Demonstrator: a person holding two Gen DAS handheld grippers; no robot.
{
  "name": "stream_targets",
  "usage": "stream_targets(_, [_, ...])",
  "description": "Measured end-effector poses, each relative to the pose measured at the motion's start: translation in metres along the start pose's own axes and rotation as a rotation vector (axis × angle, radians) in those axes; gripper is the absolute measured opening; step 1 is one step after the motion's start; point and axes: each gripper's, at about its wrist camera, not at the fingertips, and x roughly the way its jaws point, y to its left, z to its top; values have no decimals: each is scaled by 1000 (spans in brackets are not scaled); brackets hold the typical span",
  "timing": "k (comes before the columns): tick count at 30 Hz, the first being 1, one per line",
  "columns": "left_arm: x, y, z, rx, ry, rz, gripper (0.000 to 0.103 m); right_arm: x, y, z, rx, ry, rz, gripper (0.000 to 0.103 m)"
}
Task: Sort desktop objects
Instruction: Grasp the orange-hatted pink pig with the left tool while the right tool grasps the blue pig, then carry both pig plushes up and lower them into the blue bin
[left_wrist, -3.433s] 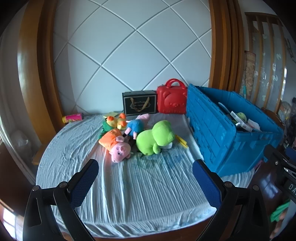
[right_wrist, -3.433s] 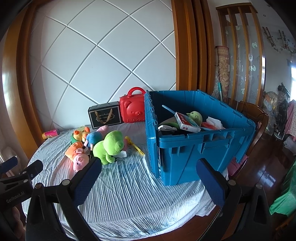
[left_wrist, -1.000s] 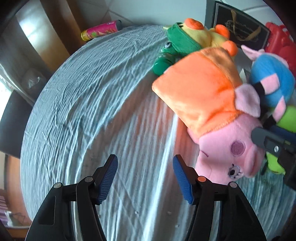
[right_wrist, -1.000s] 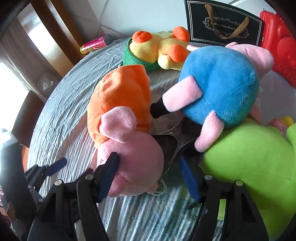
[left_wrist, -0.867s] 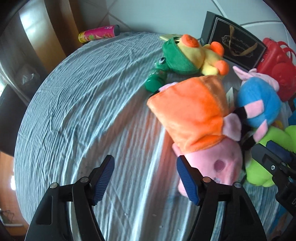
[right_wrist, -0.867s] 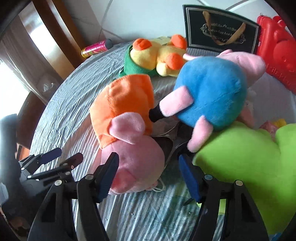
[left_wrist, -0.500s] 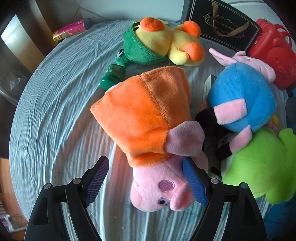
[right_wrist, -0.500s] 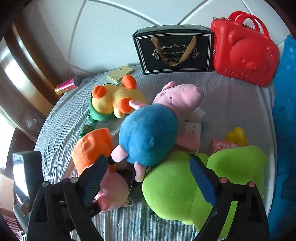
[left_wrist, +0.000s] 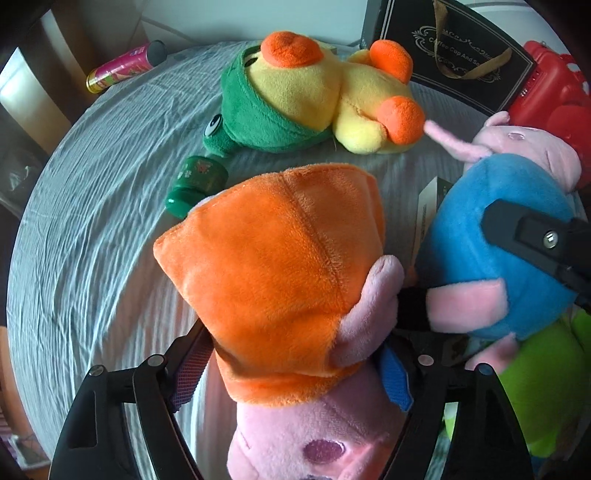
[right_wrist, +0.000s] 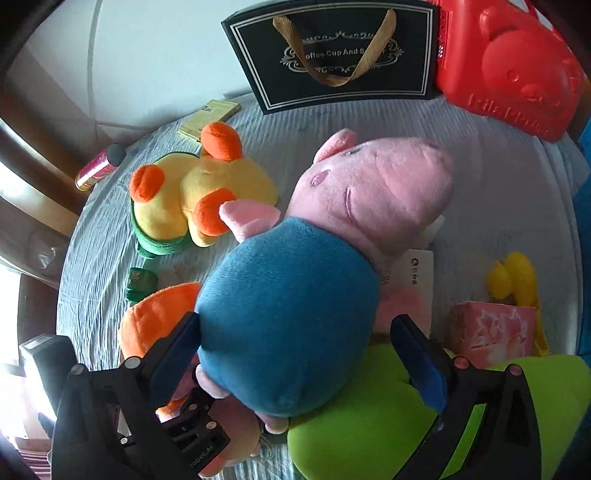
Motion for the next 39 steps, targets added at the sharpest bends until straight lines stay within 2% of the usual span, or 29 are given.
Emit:
stream_targets(6, [-18,7,14,27,-125,77,67,14,5,-3,-18,-19,35,103])
stream_targets(10, [-23,7,16,44,-158,81,64,19,11,-4,-36,-23,39,103])
stream_targets(11, [-25,7,17,48,-167,82,64,19,14,-5,-45,-25,36,101])
stream_targets(13, [-32,3,14,57,-186,80,63,14,20,-7,-64,-47,36,90])
stream_targets(17, [-46,2,14,63,-216,72,63,0,23,-12,-86,-78,13,83])
stream_targets(21, [-72,5,7,67,-268,70,63,-23,19,-20,-78,-114,20,80])
stream_targets(28, [-130,23,-18,56,-372,57,63,-85,26,-42,-110,-226,14,79])
stream_targets(39, [-215,64,-73,59,-525,16,63,-181,67,-96,-196,-412,-29,78])
